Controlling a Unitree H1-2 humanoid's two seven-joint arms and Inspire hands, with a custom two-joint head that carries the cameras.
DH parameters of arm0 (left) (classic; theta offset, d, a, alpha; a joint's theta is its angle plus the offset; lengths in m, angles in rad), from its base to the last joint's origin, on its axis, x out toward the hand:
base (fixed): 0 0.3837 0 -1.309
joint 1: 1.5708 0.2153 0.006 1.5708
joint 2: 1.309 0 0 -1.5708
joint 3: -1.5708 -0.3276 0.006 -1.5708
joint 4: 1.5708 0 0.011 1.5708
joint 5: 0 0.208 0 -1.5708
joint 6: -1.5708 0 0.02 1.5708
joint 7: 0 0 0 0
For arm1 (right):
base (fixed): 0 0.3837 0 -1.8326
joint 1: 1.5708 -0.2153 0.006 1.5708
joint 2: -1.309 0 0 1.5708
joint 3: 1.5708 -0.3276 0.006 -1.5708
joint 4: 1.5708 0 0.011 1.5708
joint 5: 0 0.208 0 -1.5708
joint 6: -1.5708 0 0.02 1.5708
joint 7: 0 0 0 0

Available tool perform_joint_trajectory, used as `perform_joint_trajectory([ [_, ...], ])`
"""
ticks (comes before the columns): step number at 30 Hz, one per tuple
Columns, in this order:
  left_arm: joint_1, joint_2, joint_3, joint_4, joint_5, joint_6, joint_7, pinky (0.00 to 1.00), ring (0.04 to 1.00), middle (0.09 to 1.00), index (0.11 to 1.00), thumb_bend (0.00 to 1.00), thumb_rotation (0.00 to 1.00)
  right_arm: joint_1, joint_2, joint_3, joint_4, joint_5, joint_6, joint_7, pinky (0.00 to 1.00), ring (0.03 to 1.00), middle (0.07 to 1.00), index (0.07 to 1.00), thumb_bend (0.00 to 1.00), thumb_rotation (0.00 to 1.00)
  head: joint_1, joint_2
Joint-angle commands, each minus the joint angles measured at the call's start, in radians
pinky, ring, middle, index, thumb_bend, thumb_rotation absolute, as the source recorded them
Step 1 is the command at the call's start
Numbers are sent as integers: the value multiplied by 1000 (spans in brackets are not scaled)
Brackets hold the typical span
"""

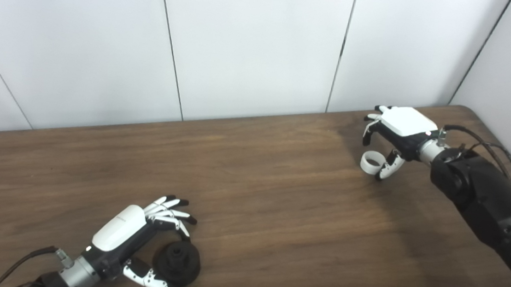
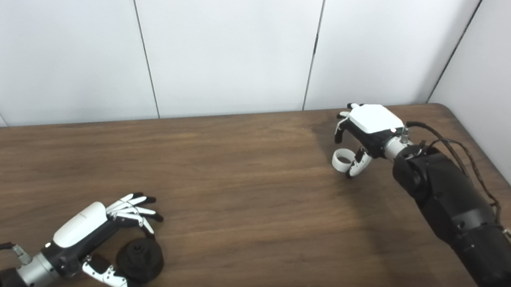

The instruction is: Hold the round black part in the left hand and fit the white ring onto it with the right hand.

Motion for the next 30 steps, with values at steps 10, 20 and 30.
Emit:
perform_joint_trajectory([
  [10, -4, 34, 12, -12, 17, 13, -17, 988, 936, 780, 481, 524, 55, -3, -24, 26, -12, -3, 9, 85, 1000, 1000, 918, 630, 1000, 212, -4, 8],
  [20, 6, 31, 32, -19, 4, 13, -26, 984, 930, 779, 481, 524, 55, 1, -22, 37, -3, -11, 10, 79, 1000, 1000, 904, 621, 1000, 201, 0, 10],
  [30, 10, 26, 39, -22, 21, 13, -36, 994, 936, 784, 481, 524, 55, 8, -22, 37, -4, -7, 9, 70, 1000, 1000, 903, 618, 1000, 194, 0, 10],
])
